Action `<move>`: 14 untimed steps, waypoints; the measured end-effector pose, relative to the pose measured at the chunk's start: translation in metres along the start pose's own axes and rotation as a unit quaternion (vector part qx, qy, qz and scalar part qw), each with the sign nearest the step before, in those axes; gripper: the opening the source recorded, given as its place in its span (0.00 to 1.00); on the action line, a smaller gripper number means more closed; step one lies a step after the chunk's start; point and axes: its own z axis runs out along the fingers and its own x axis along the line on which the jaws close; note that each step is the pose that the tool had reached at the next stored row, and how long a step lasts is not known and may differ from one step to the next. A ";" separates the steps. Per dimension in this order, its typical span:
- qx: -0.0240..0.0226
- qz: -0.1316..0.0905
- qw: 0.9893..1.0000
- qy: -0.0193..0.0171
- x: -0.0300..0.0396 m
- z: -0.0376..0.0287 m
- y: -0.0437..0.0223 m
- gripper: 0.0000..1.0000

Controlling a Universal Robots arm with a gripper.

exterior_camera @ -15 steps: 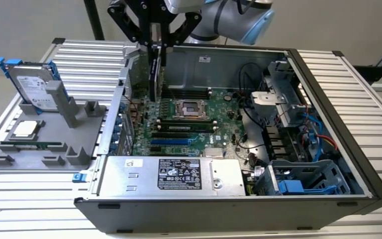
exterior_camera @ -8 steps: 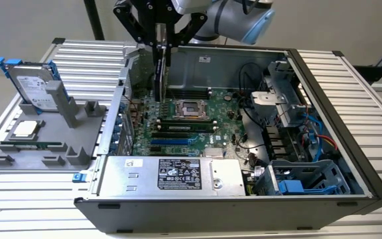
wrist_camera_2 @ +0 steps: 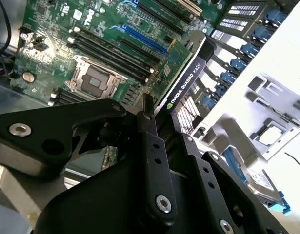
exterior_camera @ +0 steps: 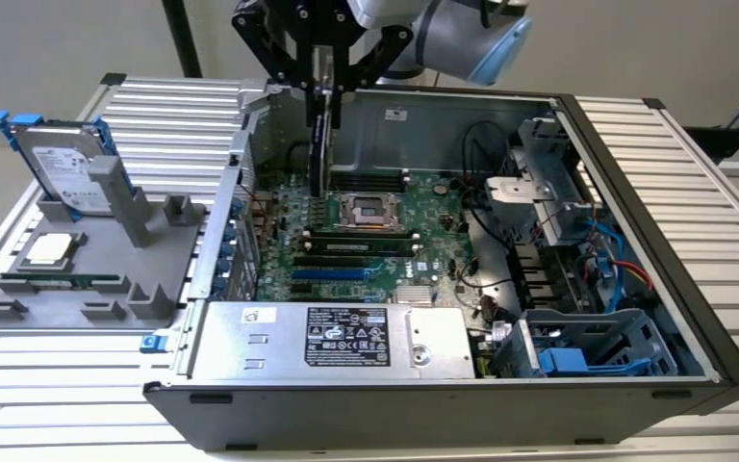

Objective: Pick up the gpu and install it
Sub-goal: 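Pick up the gpu and move the gpu toward the slot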

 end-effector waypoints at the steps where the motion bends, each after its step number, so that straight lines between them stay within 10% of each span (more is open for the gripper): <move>1: 0.000 0.000 1.000 0.000 -0.0010 0.0000 0.0000 0.00; 14: 0.000 0.000 1.000 0.000 -0.0121 0.0000 0.0006 0.00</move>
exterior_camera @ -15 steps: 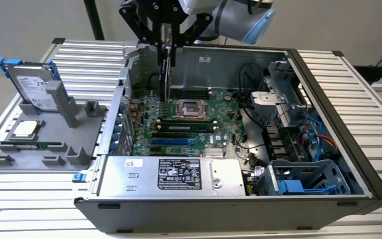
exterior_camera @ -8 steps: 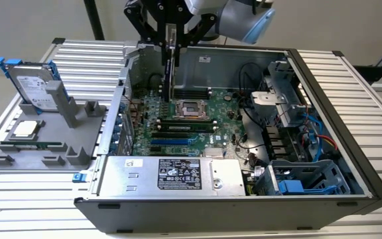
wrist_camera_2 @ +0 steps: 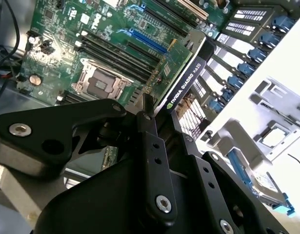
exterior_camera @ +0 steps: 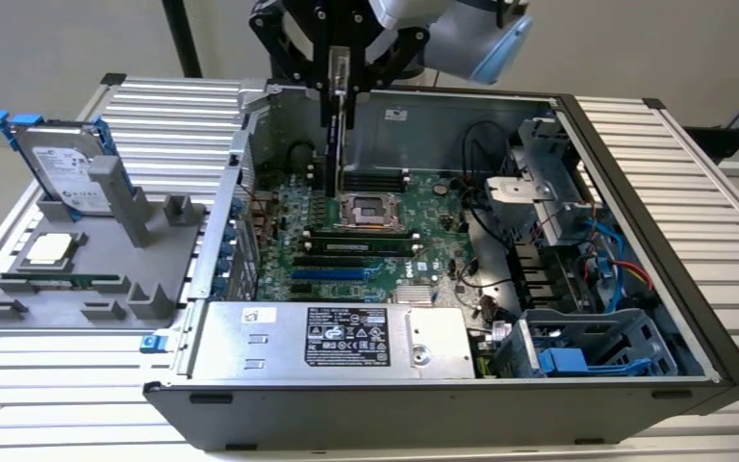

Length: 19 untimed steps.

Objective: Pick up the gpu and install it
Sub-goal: 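Pick up the gpu and move the gpu toward the slot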

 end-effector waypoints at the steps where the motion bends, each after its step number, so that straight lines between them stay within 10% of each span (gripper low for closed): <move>1: 0.000 0.000 1.000 0.000 -0.0008 0.0000 0.0000 0.00; 19: 0.000 -0.001 1.000 0.000 -0.0058 0.0000 0.0003 0.00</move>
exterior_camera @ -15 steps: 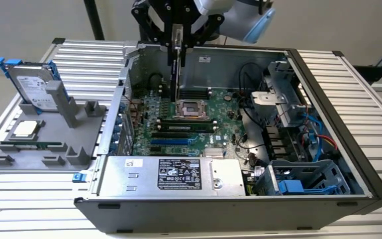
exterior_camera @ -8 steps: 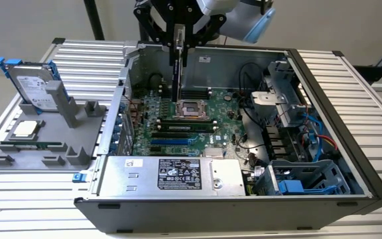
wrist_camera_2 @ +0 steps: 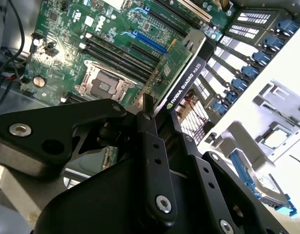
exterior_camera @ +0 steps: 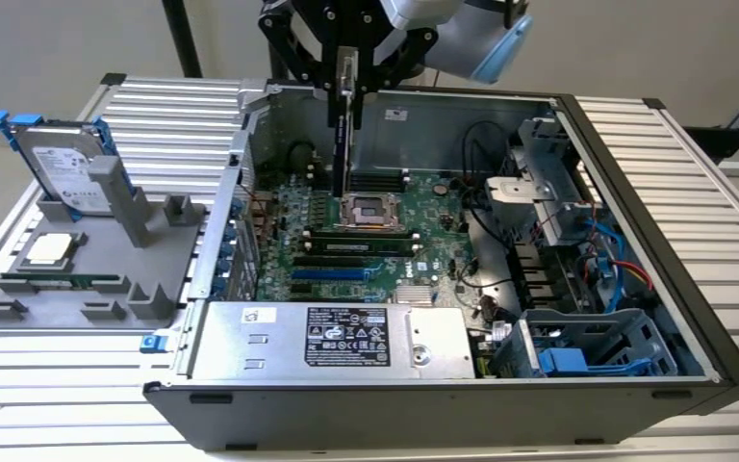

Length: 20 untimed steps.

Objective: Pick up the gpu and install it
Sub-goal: 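Pick up the gpu and move the gpu toward the slot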

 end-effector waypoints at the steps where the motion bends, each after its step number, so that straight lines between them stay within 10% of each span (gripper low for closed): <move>1: 0.000 -0.001 1.000 0.000 0.0000 0.0000 0.0000 0.00; 20: 0.000 -0.029 1.000 0.000 0.0001 -0.0009 0.0000 0.00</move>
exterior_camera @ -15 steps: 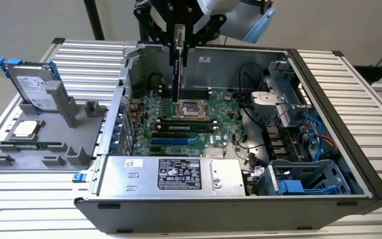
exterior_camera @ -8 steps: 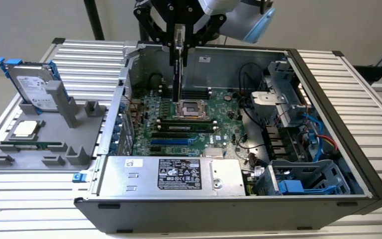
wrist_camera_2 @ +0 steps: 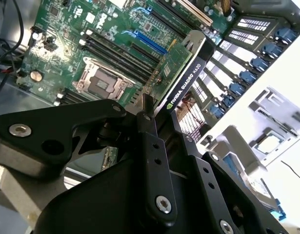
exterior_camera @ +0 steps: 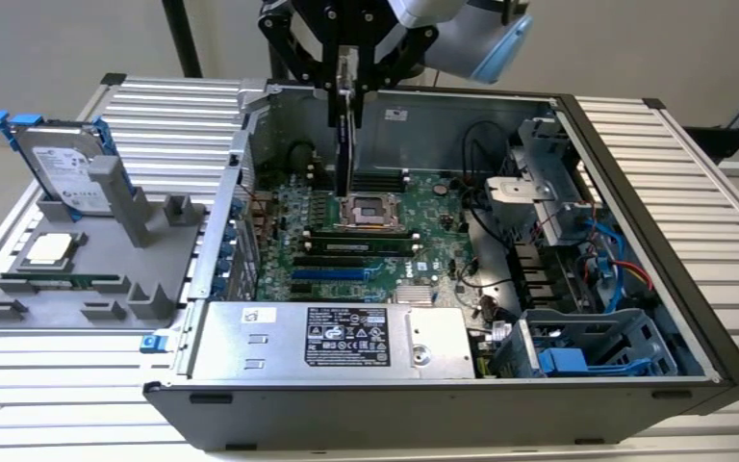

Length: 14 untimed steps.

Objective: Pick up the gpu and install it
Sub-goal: 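Pick up the gpu and move the gpu toward the slot, then insert the gpu into the slot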

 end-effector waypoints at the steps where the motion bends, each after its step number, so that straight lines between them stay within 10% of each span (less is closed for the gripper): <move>1: 0.000 -0.002 1.000 0.000 0.0000 -0.0001 0.0000 0.00; 14: 0.000 -0.033 0.999 0.000 -0.0001 -0.0009 0.0000 0.00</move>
